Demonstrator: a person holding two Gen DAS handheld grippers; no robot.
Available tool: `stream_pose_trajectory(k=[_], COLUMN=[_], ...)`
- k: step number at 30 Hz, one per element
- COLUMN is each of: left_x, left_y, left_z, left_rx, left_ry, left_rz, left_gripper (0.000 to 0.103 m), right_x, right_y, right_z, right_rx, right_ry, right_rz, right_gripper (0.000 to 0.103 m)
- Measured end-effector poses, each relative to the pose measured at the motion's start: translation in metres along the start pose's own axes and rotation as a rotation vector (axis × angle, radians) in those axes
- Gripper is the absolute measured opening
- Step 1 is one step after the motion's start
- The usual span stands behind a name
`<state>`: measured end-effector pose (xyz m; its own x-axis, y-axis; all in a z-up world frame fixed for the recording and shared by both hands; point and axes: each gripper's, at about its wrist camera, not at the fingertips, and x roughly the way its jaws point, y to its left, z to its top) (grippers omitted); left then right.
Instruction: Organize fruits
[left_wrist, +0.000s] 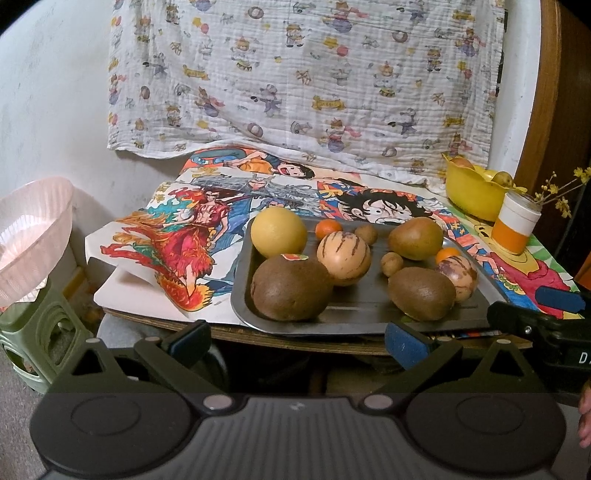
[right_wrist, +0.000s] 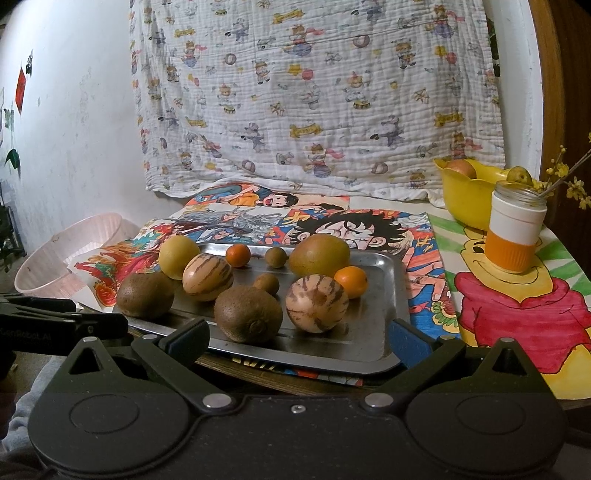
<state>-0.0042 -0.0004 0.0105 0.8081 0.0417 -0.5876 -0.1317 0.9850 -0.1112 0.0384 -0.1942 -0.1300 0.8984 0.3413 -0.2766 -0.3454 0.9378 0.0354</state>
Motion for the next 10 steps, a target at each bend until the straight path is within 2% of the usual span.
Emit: stream_pose_trajectory(k=[10], left_x=[0.0002], left_y=[0.0002], left_z=[0.0002], left_rx=[0.000], left_ry=[0.000], left_rz=[0.001], left_gripper=[0.102], right_x=[0.0000], right_y=[0.0018], right_z=[-0.0003], right_rx=[-0.002], right_ry=[-0.001], right_rz=[0.000], right_gripper=[0.102])
